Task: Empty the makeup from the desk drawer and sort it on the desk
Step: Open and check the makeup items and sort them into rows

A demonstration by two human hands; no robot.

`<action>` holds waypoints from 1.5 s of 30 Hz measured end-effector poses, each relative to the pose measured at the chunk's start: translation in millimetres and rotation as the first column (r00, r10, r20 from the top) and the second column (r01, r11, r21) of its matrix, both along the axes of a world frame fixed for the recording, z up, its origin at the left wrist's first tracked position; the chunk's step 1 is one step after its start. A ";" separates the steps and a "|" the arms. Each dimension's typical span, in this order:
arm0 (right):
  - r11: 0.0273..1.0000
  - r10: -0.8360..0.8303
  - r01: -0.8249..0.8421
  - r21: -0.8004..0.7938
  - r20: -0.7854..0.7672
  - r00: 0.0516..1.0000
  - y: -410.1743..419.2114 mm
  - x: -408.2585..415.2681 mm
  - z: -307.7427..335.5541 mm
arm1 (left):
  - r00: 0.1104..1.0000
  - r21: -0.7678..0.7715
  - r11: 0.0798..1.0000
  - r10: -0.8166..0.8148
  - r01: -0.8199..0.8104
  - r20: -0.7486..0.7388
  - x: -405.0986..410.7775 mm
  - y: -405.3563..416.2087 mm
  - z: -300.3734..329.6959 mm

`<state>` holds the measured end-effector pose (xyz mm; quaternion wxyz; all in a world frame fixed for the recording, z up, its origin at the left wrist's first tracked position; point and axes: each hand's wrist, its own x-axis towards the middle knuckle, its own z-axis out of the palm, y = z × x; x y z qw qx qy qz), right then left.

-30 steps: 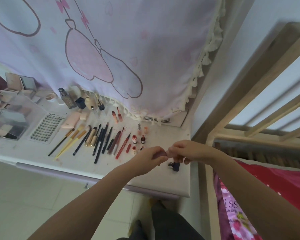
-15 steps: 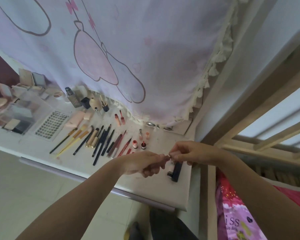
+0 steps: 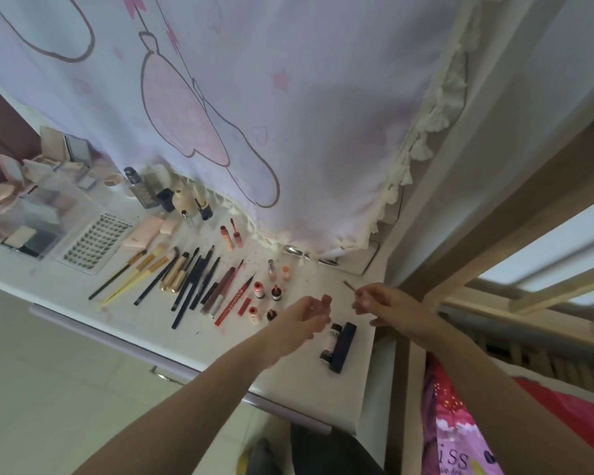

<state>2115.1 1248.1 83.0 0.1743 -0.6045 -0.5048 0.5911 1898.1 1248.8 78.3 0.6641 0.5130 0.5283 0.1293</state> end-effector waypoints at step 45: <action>0.983 -0.007 -0.068 0.173 0.401 0.916 -4.0 -49.9 -45.6 | 0.761 0.403 0.860 0.027 0.312 -0.648 27.7 -20.6 -74.9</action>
